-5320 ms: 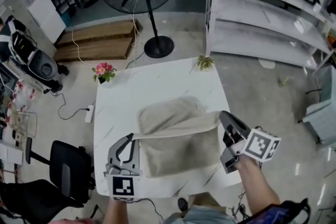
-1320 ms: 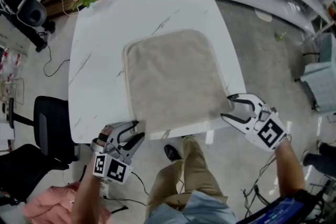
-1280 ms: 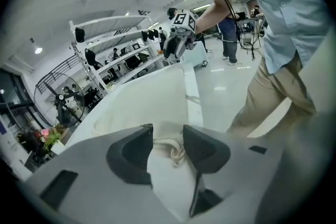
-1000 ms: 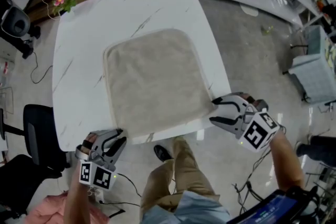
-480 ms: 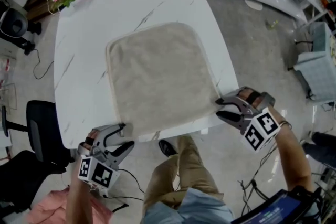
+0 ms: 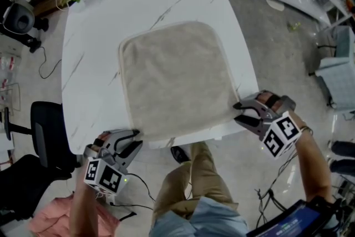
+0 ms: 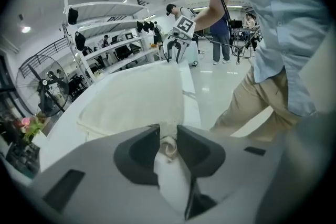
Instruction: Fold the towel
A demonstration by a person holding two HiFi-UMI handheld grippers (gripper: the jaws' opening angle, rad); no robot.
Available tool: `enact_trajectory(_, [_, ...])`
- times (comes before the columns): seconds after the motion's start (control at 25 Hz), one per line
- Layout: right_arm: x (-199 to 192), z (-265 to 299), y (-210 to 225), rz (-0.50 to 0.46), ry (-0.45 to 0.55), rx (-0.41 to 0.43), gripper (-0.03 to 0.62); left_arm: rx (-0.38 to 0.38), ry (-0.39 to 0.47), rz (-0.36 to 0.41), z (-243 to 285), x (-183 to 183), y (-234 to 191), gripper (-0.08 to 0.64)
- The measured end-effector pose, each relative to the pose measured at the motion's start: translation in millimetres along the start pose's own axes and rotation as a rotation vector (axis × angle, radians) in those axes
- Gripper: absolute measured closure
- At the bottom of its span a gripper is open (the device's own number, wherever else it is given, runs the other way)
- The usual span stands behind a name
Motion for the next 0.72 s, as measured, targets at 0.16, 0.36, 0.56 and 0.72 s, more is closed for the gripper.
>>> enact_trajectory(0.16, [-1.2,3.7,-3.7,0.002,0.005,0.021,0.461,0.003,-0.002,0.063,3.7,-1.8,1.9,0.496])
enact_trajectory(0.36, [-4.4,3.6,-5.0,0.032,0.021,-0.02,0.55,0.033,0.017,0.009,0.4,-2.3,2.8,0.511])
enact_trajectory(0.56, [-0.8,-7.3,-14.3,0.077,0.018,-0.024,0.557,0.033,0.036,-0.036,-10.0,5.0,5.3,0.515])
enact_trajectory(0.72, [5.9,-21.1,-27.8,0.122,0.021,-0.028,0.557,0.019,0.057,-0.071,-23.8,15.3,17.1,0.515])
Point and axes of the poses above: the fingertips, and each gripper's own axes: z forward along the fingers, y to its right, x out of its top, the point moved 2 cm from there along -z, backward along the fingers, and after that the axes turned 13 degrees about z, right-handed, at the moved point
